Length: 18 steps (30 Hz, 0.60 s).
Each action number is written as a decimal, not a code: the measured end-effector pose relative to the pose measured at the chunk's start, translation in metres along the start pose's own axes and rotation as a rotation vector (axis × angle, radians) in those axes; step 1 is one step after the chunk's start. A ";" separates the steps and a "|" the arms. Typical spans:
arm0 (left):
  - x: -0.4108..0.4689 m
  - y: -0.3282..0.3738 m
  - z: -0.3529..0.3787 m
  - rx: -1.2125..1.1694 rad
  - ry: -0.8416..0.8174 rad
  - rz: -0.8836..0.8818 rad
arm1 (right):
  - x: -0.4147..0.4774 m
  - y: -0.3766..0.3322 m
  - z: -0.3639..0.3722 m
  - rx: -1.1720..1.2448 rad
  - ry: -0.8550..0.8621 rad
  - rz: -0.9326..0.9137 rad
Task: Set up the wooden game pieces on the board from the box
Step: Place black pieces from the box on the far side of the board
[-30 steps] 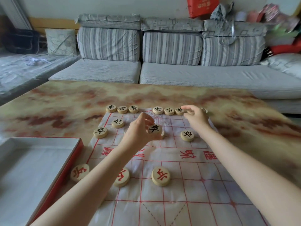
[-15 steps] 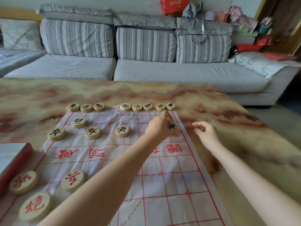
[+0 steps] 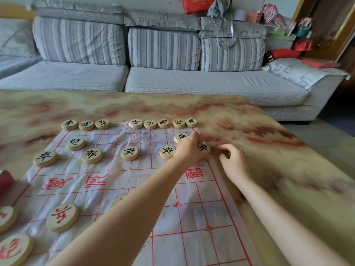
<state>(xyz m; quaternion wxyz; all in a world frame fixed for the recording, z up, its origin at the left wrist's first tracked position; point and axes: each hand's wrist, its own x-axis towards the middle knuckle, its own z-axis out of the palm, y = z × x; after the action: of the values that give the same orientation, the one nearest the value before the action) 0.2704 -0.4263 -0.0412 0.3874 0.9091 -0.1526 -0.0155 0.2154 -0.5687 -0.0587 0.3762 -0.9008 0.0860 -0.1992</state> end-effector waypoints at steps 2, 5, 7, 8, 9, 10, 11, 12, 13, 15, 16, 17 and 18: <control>-0.001 0.000 -0.001 -0.007 -0.010 0.010 | -0.001 -0.002 -0.001 -0.001 -0.005 0.002; -0.011 0.000 -0.013 -0.050 0.037 0.064 | -0.002 -0.004 -0.003 0.008 -0.026 0.014; -0.023 -0.003 -0.033 -0.050 0.076 0.091 | -0.001 -0.004 -0.004 0.053 -0.032 0.014; -0.031 -0.006 -0.046 -0.039 0.085 0.103 | -0.002 -0.006 -0.005 0.089 -0.030 0.030; -0.038 -0.010 -0.060 -0.031 0.093 0.111 | -0.003 -0.009 -0.007 0.115 -0.022 0.046; -0.047 -0.017 -0.075 -0.037 0.104 0.107 | -0.006 -0.013 -0.008 0.130 -0.011 0.052; -0.056 -0.025 -0.090 -0.053 0.119 0.091 | -0.010 -0.020 -0.009 0.146 -0.002 0.049; -0.065 -0.034 -0.106 -0.066 0.136 0.070 | -0.013 -0.028 -0.010 0.171 -0.004 0.037; -0.075 -0.044 -0.122 -0.071 0.152 0.053 | -0.015 -0.039 -0.008 0.199 -0.027 0.024; -0.099 -0.065 -0.152 -0.062 0.171 0.021 | -0.023 -0.068 -0.003 0.254 -0.106 0.004; -0.111 -0.075 -0.166 -0.052 0.180 0.002 | -0.028 -0.082 0.001 0.279 -0.140 -0.001; -0.124 -0.085 -0.180 -0.046 0.199 -0.023 | -0.033 -0.096 0.006 0.299 -0.167 -0.011; -0.138 -0.095 -0.194 -0.046 0.227 -0.055 | -0.039 -0.110 0.012 0.303 -0.205 -0.020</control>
<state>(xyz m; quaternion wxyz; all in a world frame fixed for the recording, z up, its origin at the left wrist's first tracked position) 0.1925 -0.1887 0.0152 0.4223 0.8997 -0.0823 0.0733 0.1859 -0.4715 0.0006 0.5126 -0.8501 0.0073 -0.1209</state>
